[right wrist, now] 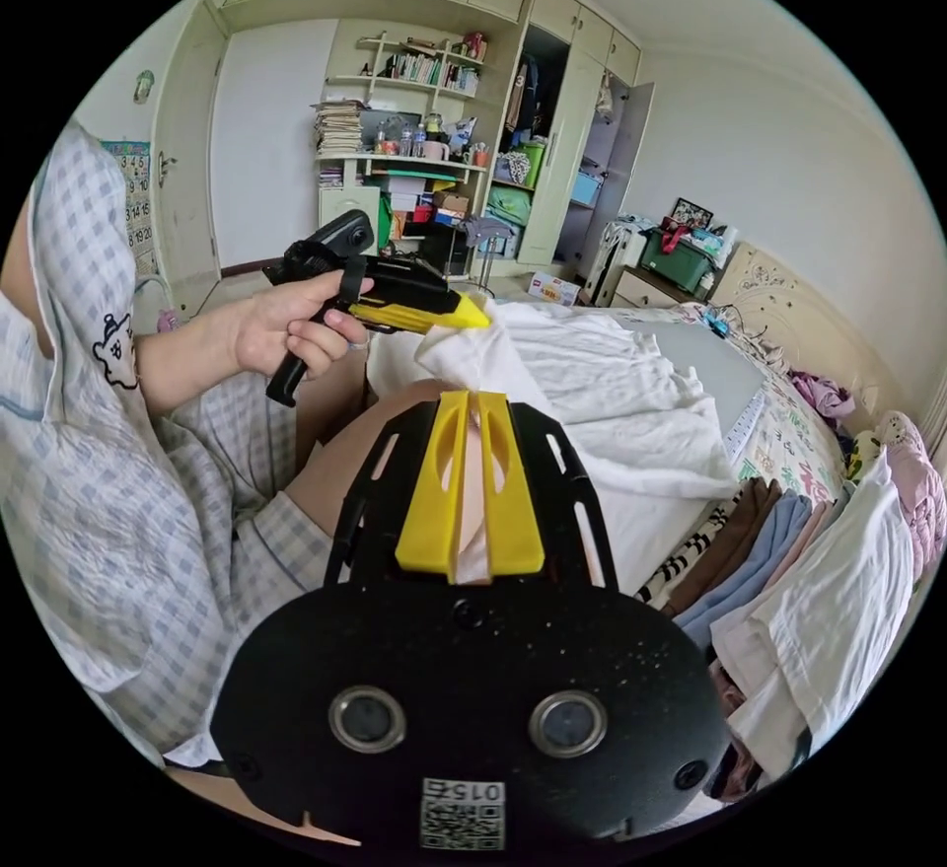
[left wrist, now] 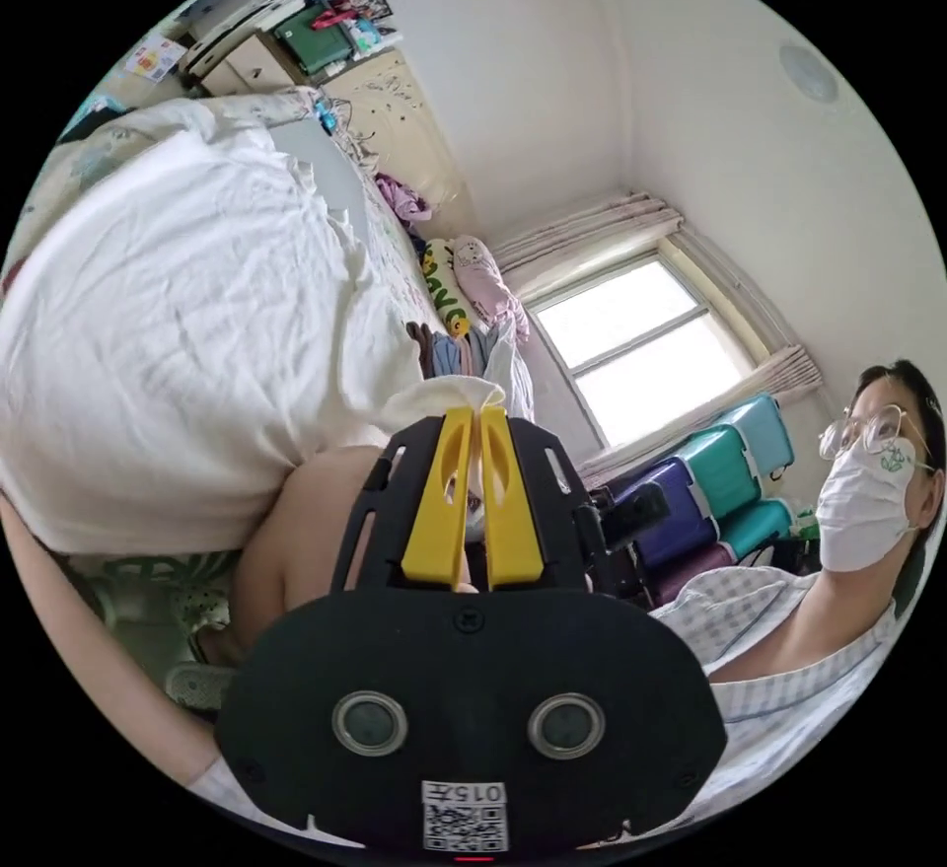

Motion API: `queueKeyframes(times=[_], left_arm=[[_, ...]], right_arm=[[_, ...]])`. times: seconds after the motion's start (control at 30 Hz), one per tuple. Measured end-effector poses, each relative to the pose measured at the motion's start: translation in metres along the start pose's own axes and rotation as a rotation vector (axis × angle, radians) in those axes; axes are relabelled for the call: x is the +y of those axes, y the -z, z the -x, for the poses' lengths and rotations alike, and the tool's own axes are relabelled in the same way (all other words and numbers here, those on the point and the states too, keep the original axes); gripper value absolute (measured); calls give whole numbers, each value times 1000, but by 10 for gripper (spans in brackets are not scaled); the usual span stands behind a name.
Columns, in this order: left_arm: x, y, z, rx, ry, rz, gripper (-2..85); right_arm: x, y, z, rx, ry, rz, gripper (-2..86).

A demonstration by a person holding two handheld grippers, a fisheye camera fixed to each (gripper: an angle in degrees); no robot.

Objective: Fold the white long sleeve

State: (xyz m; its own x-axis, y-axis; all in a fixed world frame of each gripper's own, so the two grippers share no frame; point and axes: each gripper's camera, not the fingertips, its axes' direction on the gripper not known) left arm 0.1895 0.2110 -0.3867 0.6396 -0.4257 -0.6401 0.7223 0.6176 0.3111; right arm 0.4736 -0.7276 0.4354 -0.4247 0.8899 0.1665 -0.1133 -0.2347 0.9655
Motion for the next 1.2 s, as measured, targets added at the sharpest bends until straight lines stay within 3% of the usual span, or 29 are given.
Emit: queueKeyframes(times=[0.27, 0.4, 0.5, 0.7, 0.8, 0.9, 1.1, 1.2], left_arm=[[-58, 94, -33, -118, -241, -184, -7], [-53, 109, 14, -233, -84, -156, -7], [-46, 120, 47, -184, 31, -190, -6], [-58, 115, 53, -263, -1, -133, -5], [-63, 107, 58, -320, 3, -104, -3], [-69, 92, 61, -408, 15, -37, 5], [-106, 71, 34, -779, -7, -103, 91], [-176, 13, 14, -697, -161, -74, 82]], right_arm=[[-59, -13, -3, -26, -107, -45, -7], [-92, -11, 2, 28, -163, -44, -6], [-125, -2, 9, 119, -170, -22, -7], [-226, 34, -1, 401, -119, -8, -10], [-283, 51, -34, 467, -175, -82, -10], [-327, 39, -88, 387, -223, -100, -9], [-359, -76, -223, 267, -359, 123, 19], [-370, -138, -286, 196, -426, 246, 57]])
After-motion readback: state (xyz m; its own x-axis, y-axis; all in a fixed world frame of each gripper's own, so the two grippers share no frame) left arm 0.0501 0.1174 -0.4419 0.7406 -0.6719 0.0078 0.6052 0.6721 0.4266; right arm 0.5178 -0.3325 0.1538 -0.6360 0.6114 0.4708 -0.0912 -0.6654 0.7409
